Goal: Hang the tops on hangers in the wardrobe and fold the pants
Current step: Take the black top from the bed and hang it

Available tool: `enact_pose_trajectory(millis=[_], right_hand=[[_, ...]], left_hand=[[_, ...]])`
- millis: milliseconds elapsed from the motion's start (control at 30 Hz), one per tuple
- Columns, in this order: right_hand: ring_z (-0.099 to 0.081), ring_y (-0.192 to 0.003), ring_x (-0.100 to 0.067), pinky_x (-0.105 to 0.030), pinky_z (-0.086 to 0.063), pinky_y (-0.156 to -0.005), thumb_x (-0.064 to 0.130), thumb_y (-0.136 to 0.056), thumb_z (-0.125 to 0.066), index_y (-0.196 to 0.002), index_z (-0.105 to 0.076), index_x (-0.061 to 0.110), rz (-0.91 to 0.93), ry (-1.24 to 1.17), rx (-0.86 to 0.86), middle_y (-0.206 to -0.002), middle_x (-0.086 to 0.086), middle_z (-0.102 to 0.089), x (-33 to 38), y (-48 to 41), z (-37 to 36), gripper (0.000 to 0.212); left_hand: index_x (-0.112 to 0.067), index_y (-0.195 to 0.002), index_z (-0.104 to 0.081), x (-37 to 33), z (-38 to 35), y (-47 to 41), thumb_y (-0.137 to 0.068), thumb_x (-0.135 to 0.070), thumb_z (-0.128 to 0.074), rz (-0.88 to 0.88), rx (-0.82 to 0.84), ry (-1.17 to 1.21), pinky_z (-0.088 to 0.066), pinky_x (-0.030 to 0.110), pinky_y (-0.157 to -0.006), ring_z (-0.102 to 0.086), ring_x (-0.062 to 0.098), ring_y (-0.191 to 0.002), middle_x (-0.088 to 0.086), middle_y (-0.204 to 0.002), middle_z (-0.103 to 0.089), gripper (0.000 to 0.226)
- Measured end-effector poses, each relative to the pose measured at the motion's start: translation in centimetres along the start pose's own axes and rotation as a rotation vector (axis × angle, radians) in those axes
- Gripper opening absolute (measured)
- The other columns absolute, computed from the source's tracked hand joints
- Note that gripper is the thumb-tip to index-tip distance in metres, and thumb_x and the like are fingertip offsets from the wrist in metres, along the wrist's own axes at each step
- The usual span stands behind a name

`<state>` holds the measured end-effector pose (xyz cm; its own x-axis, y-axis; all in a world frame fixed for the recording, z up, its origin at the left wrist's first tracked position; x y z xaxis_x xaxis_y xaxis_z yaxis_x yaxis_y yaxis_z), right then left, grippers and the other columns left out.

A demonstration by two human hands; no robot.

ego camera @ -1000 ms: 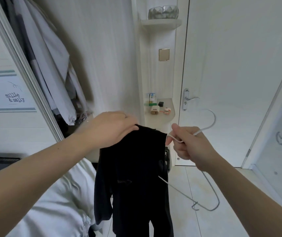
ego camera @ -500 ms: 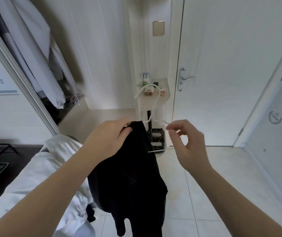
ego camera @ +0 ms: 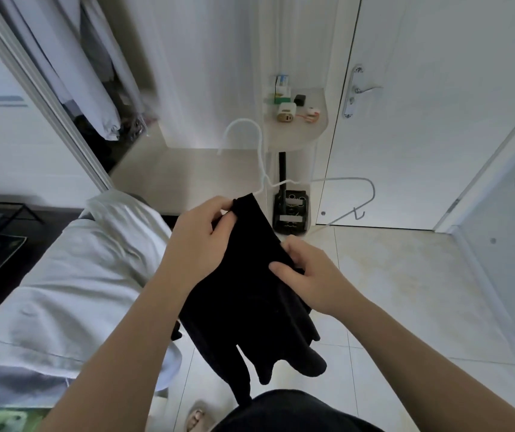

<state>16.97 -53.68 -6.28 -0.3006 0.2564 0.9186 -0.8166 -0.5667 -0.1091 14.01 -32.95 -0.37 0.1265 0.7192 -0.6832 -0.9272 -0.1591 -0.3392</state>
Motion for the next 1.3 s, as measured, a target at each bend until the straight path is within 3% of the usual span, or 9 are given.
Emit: enact_pose_trajectory(millis=[200, 267, 333, 467, 600, 767, 900, 1133, 1300], right_hand=[[-0.063, -0.085, -0.014, -0.043, -0.048, -0.096, 0.044, -0.09, -0.063, -0.089, -0.065, 0.014, -0.195, 0.237, 0.197, -0.085, -0.004, -0.067, -5.2, 1.1, 0.4, 0.029], [-0.06, -0.097, -0.006, -0.046, -0.018, -0.12, 0.044, -0.094, -0.061, -0.091, -0.066, 0.023, -0.222, 0.404, 0.224, -0.087, 0.006, -0.069, -7.3, 1.4, 1.1, 0.022], [-0.052, -0.111, 0.002, -0.052, 0.007, -0.121, 0.047, -0.094, -0.059, -0.084, -0.062, 0.039, -0.229, 0.529, 0.226, -0.09, 0.016, -0.066, -8.8, 1.7, 1.9, 0.013], [-0.033, -0.136, 0.003, -0.059, 0.02, -0.115, 0.05, -0.097, -0.055, -0.099, -0.062, 0.041, -0.177, 0.768, 0.185, -0.111, 0.026, -0.058, -10.4, 2.0, 3.9, 0.011], [-0.033, -0.139, 0.001, -0.057, 0.016, -0.116, 0.038, -0.102, -0.049, -0.115, -0.064, 0.036, -0.219, 0.817, 0.095, -0.124, 0.021, -0.055, -10.5, 1.5, 6.1, 0.02], [-0.049, -0.122, -0.006, -0.053, -0.004, -0.121, 0.031, -0.104, -0.047, -0.109, -0.066, 0.032, -0.19, 0.736, 0.087, -0.111, 0.018, -0.063, -8.6, 0.8, 7.1, 0.02], [-0.056, -0.104, -0.019, -0.047, -0.042, -0.099, 0.021, -0.103, -0.05, -0.103, -0.067, 0.015, -0.024, 0.562, 0.196, -0.106, 0.0, -0.064, -4.8, -0.9, 5.3, 0.018], [-0.049, -0.118, -0.003, -0.043, -0.033, -0.11, 0.025, -0.101, -0.056, -0.082, -0.05, 0.048, 0.089, 0.441, 0.059, -0.127, 0.011, -0.045, -0.2, -1.9, 4.6, 0.03], [-0.055, -0.108, 0.003, -0.018, -0.04, -0.096, 0.028, -0.101, -0.056, -0.084, -0.061, 0.04, 0.044, 0.383, 0.191, -0.114, 0.018, -0.061, 1.1, -2.8, 4.9, 0.021]], left_hand=[[-0.029, -0.096, -0.074, 2.2, 0.6, 1.5, -0.096, -0.022, -0.06, 0.057, -0.021, 0.041, -0.039, 0.009, -0.061, -0.063, 0.001, -0.069, -0.02, -0.073, -0.068, 0.015], [-0.033, -0.096, -0.074, 2.6, 1.4, 1.8, -0.094, -0.029, -0.058, 0.045, -0.017, 0.049, -0.042, 0.015, -0.06, -0.064, 0.005, -0.069, -0.016, -0.074, -0.069, 0.017], [-0.045, -0.092, -0.073, 2.9, 2.3, 2.2, -0.091, -0.035, -0.056, 0.035, 0.003, 0.077, -0.048, 0.021, -0.061, -0.066, 0.009, -0.07, -0.012, -0.076, -0.071, 0.019], [-0.056, -0.085, -0.072, 3.9, 3.7, 3.3, -0.095, -0.032, -0.065, 0.062, 0.104, 0.064, -0.051, 0.031, -0.064, -0.069, 0.018, -0.074, -0.003, -0.08, -0.074, 0.027], [-0.064, -0.085, -0.07, 5.8, 4.7, 4.0, -0.096, -0.023, -0.067, 0.118, 0.171, 0.014, -0.046, 0.004, -0.077, -0.067, -0.01, -0.09, -0.029, -0.09, -0.074, 0.043], [-0.052, -0.092, -0.072, 6.3, 3.8, 4.0, -0.099, -0.026, -0.063, 0.119, 0.349, -0.105, -0.048, 0.019, -0.078, -0.068, -0.004, -0.087, -0.025, -0.085, -0.074, 0.028], [-0.036, -0.1, -0.071, 4.8, 1.2, 3.3, -0.099, -0.034, -0.057, 0.032, 0.412, -0.123, -0.049, 0.024, -0.082, -0.067, 0.002, -0.085, -0.019, -0.084, -0.073, 0.014], [-0.022, -0.093, -0.07, 4.8, 0.3, 2.4, -0.089, -0.058, -0.038, 0.06, 0.457, -0.131, -0.053, 0.047, -0.08, -0.067, 0.015, -0.078, -0.002, -0.079, -0.071, 0.048], [-0.045, -0.106, -0.069, 3.6, -1.0, 2.6, -0.085, -0.066, -0.051, -0.027, 0.421, -0.15, -0.054, 0.033, -0.079, -0.066, 0.0, -0.086, -0.021, -0.087, -0.071, 0.035]])
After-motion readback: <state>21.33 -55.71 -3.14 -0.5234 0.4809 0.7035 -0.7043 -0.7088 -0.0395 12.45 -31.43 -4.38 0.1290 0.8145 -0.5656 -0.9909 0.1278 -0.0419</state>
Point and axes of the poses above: each hand's wrist, its own y-axis away from the middle knuckle, its own z-axis out of the back of the hand, x = y × z, the point moved 1 cm from there along -y, towards the middle knuckle
